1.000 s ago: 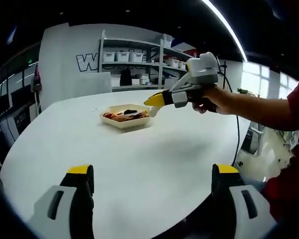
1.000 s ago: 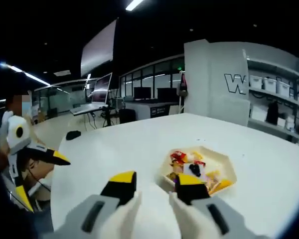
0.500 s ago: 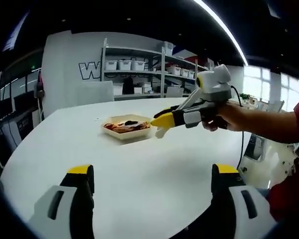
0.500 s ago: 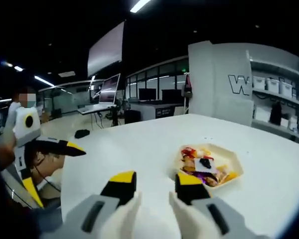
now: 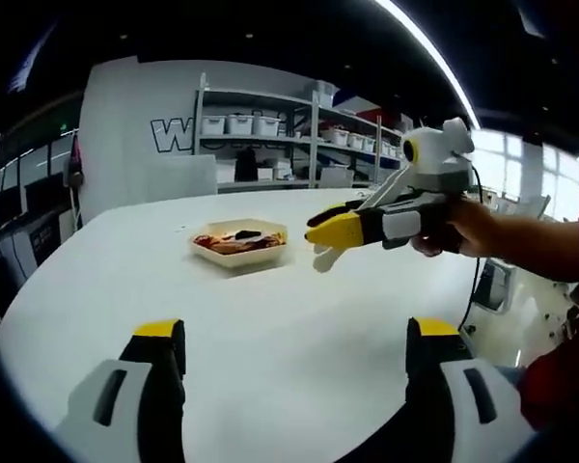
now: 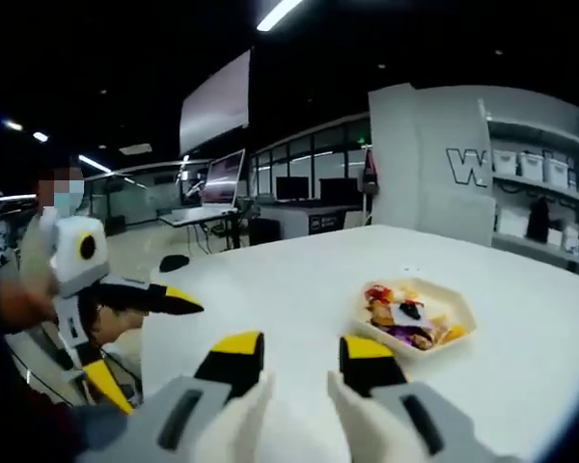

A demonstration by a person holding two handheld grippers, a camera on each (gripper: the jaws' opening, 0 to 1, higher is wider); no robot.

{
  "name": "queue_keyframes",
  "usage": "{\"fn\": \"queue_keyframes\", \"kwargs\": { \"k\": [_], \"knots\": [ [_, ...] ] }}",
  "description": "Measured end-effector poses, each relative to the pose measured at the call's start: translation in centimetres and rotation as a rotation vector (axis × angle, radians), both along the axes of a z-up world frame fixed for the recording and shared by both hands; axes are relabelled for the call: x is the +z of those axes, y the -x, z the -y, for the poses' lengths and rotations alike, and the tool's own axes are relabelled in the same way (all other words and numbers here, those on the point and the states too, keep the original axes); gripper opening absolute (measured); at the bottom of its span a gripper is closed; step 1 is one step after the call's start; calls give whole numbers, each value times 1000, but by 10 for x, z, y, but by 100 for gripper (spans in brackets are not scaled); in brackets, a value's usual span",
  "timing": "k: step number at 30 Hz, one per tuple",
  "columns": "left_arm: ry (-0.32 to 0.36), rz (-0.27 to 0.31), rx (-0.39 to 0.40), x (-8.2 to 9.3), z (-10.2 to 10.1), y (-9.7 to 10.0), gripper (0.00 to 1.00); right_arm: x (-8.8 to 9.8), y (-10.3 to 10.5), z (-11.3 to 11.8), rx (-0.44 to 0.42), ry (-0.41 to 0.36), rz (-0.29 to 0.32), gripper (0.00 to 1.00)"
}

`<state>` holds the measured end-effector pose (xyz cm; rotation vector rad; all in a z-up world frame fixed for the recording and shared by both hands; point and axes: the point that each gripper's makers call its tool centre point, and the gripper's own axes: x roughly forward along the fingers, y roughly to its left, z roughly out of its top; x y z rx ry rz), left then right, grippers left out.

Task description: Place the target food into the container with the food tongs after gripping and lifting it, then release it inside without dropping or visibly crushing the food.

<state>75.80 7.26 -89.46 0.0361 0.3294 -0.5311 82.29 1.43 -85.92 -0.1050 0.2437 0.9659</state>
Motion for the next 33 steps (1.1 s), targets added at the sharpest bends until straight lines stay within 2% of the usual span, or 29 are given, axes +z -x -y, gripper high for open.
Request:
{"fn": "queue_keyframes", "kwargs": {
  "k": [9,11,14,18,22,28,33],
  "knots": [
    [-15,2,-37,-8,12,-6,89,-4,8,-2,-3,-25,-10,25],
    [7,18,-58,-6,18,-7,87,-4,12,-3,18,-49,-16,25],
    [23,5,-64,-10,22,-10,83,-7,15,-5,26,-69,-40,25],
    [-21,15,-97,-16,28,-16,75,-7,19,-10,39,-93,-55,26],
    [6,10,-108,-15,32,-24,74,-9,21,-18,54,-94,-52,25],
    [-3,13,-148,-17,39,-27,63,-15,21,-25,63,-101,-78,25],
    [18,34,-168,-12,42,-28,49,-16,23,-31,75,-115,-101,25]
  ]
}}
